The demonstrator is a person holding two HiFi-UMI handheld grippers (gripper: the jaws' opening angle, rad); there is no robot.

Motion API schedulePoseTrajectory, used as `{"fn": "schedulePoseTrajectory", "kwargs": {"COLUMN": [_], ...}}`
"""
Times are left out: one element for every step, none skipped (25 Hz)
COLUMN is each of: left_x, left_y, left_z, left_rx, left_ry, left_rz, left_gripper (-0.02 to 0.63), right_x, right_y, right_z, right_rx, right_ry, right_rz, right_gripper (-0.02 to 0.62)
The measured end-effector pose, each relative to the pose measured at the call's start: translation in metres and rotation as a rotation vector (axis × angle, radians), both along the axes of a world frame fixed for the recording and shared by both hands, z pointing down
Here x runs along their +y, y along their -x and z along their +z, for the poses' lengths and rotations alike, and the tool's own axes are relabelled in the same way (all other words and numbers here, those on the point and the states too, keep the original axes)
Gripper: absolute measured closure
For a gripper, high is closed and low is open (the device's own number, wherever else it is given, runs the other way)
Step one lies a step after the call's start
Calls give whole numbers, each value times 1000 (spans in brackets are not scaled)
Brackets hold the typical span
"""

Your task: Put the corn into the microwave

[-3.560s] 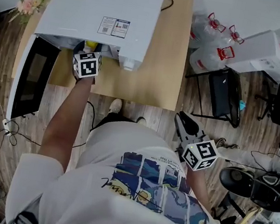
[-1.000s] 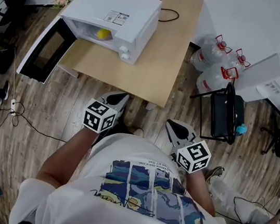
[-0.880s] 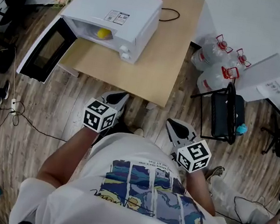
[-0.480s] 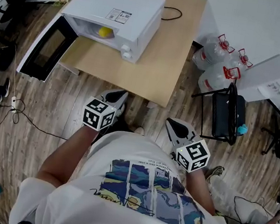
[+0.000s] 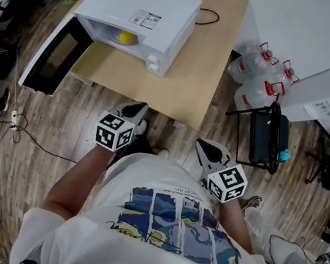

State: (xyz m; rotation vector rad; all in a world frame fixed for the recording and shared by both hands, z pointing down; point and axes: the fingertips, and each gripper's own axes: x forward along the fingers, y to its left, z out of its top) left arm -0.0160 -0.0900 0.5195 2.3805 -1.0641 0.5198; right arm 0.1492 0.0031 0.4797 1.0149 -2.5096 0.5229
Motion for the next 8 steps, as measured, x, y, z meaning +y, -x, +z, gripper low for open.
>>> {"fn": "schedulePoseTrajectory", "kwargs": {"left_x": [-4,-9,-14,-21,-28,-35,-43,-51], "left_y": [4,8,12,18,24,31,39,47], "left_z": [0,1,1,1,1,1,1,1], "left_rx": [0,0,-2,-7,-15,-23,-32,-41], "left_ry": [0,-1,-4,-9,-16,-24,-34,-44], "left_rz": [-3,-8,-15,-25,-39,-56,-75,-95], "left_gripper": [598,597,598,598,598,597,598,597], "right_x": [-3,-7,-11,-16,-20,-25,-30,-35], "right_y": [2,5,8,10,13,16,18,21], "right_z": [-1,-2,-2,-3,-3,-3,-3,-3], "right_rx": [0,0,0,1,3,6,8,11], "right_ry": [-1,-2,-3,-5,-5,-5,-5,-5], "right_rz": [0,0,0,0,1,3,4,6], "right_gripper": [586,586,586,586,586,586,586,586]}}
